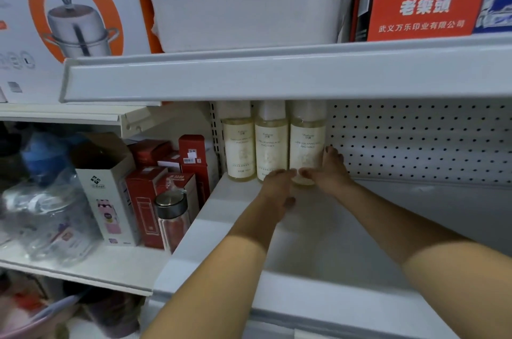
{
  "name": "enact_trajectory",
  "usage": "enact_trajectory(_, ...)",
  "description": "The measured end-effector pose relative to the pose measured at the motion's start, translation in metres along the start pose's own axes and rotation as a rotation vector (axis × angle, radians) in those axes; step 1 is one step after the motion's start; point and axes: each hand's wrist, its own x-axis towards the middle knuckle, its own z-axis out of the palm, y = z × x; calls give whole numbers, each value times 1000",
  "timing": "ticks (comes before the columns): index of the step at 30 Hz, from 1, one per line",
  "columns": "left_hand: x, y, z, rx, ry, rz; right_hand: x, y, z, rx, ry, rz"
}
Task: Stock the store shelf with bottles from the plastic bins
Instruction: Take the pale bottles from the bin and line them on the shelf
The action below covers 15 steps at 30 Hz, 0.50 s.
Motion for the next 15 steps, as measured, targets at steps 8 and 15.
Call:
enact_trajectory(8, -75, 9, -56, -361, 5, 23, -86, -28, 10, 193, 67, -56)
enact_trajectory(15, -169, -4, -135, -520, 9, 92, -189, -74, 47, 395, 41, -124)
